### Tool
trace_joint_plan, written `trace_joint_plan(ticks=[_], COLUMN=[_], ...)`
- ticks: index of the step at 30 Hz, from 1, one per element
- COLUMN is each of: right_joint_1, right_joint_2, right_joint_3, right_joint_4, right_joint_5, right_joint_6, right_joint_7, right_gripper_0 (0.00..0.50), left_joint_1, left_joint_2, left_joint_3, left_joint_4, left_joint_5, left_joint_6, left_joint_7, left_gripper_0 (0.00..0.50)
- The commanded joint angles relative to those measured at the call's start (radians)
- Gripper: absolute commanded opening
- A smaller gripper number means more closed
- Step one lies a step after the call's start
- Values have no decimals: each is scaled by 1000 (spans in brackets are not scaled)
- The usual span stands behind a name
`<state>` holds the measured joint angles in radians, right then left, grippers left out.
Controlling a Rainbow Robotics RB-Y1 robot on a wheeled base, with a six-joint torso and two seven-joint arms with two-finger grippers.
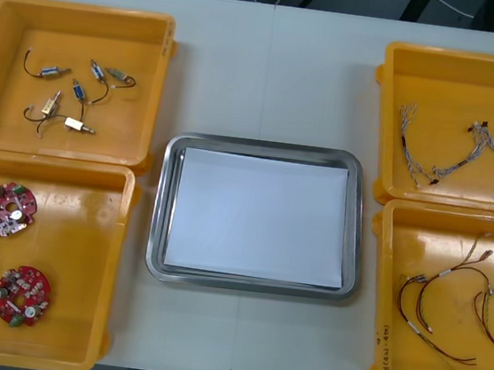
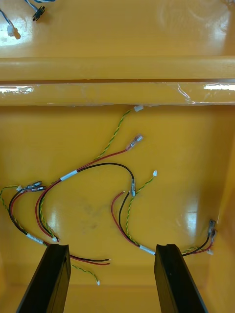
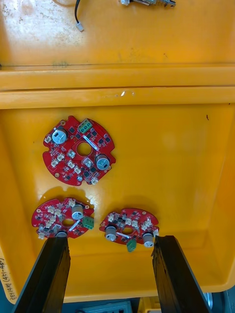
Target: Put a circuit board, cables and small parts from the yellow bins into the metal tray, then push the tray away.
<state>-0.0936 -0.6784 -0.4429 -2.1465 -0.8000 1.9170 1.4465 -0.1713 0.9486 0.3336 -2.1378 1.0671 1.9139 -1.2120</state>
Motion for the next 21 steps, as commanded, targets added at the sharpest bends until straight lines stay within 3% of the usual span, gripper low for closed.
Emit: trace_joint_plan(ticks=[1,21], right_joint_1=[15,15], right_joint_2=[-36,-36], right_joint_3=[4,4], right_joint_4=[-3,-3], right_joint_5=[-7,-7], right_joint_6=[3,3], right_joint_7=[-32,-32], right_gripper_0=[500,500], left_joint_1=[18,18], left_joint_2=[47,47], left_joint_3=[35,35], left_joint_4=[-27,-27], left_joint_5=[-9,-9], left_joint_6=[6,6], left_joint_7=[-67,-67], left_gripper_0=[500,500])
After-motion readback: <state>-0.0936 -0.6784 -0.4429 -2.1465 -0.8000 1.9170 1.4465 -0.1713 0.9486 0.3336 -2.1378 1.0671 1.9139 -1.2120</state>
